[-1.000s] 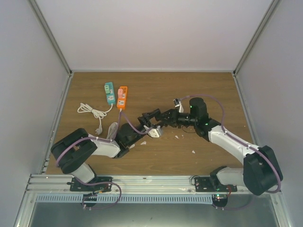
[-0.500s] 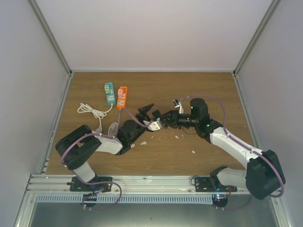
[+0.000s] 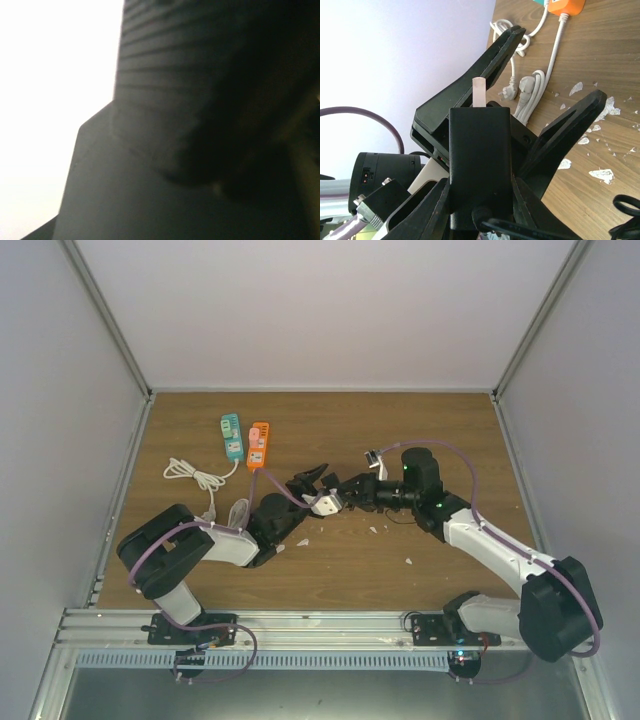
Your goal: Insert the plug
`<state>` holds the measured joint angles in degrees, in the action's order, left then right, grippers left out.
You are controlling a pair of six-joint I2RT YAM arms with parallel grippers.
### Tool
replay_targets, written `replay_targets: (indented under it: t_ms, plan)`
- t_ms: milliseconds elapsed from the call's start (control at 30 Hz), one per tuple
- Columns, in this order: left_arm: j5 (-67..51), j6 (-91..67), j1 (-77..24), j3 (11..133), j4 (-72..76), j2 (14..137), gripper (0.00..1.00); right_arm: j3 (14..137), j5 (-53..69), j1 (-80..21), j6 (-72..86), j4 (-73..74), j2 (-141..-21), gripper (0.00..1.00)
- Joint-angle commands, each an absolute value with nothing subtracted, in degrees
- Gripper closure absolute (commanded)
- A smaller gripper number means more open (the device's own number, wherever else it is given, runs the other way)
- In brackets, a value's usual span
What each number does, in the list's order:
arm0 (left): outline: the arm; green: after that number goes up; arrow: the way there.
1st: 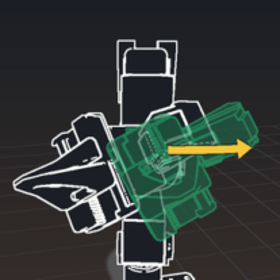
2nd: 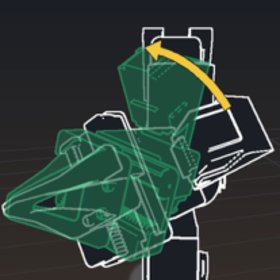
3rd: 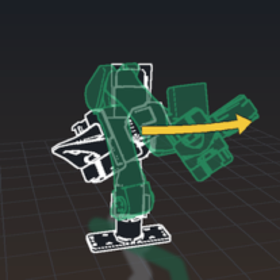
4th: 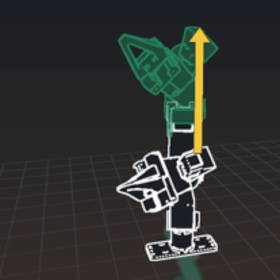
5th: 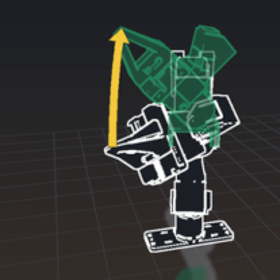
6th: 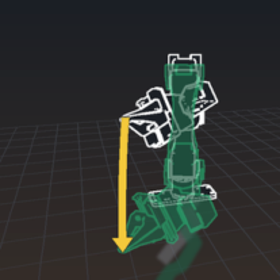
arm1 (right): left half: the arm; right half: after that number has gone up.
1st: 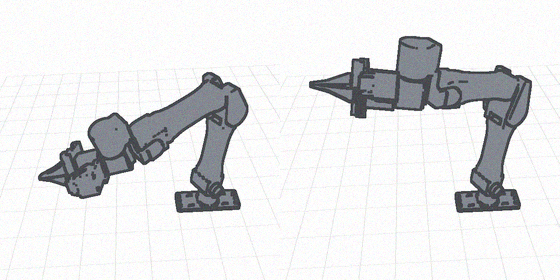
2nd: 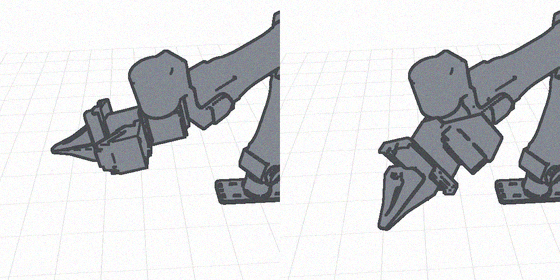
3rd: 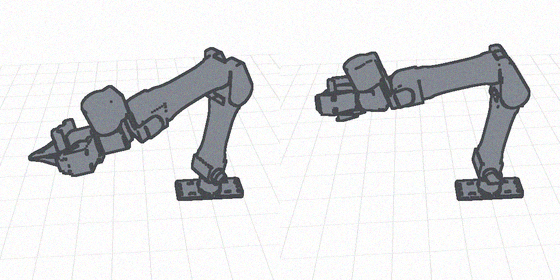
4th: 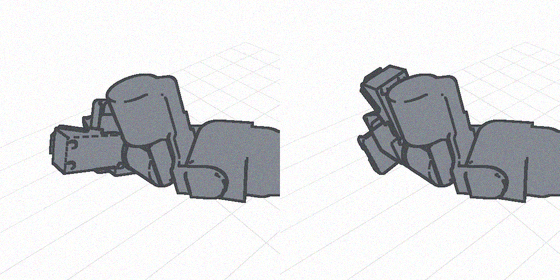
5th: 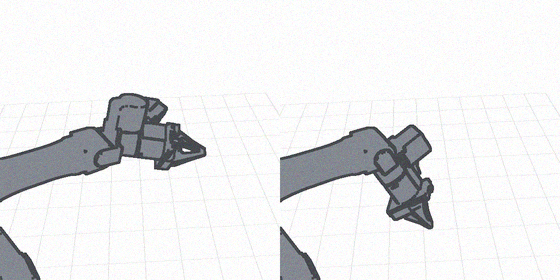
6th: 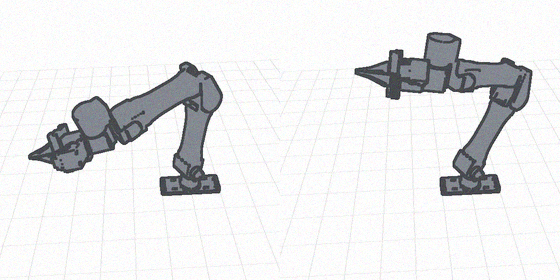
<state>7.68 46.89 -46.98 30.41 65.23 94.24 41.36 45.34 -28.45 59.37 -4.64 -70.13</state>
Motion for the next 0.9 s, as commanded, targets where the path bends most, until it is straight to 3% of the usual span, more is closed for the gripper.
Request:
replay_targets:
  t_ms: [0,300,500,633,800,833,867]
  plan:
    - [7.2,45.8,-46.8,30.2,67.8,92.5,0.48,42.3,46.6,-29.2,57.7,-4.0,-69.6,0.97]
    - [5.1,45.0,-46.8,29.1,67.8,91.0,0.64,42.4,46.0,-29.3,56.7,-4.0,-71.1,0.95]
    - [5.0,44.6,-46.8,29.5,67.1,90.8,0.72,43.0,46.1,-29.2,54.2,-3.1,-71.8,0.85]
    - [4.9,44.3,-46.7,29.4,67.0,90.6,0.73,43.0,45.4,-29.2,53.5,-2.6,-71.3,0.80]
    - [5.3,43.4,-46.4,29.4,66.9,90.4,0.75,43.1,42.6,-29.1,51.7,-0.4,-70.6,0.84]
    - [5.3,42.2,-46.0,29.5,66.7,89.9,0.73,43.0,41.4,-28.9,51.3,0.4,-70.3,0.87]
    - [4.4,40.7,-45.3,29.4,66.1,89.2,0.61,42.6,40.3,-28.5,51.0,1.4,-69.8,0.88]
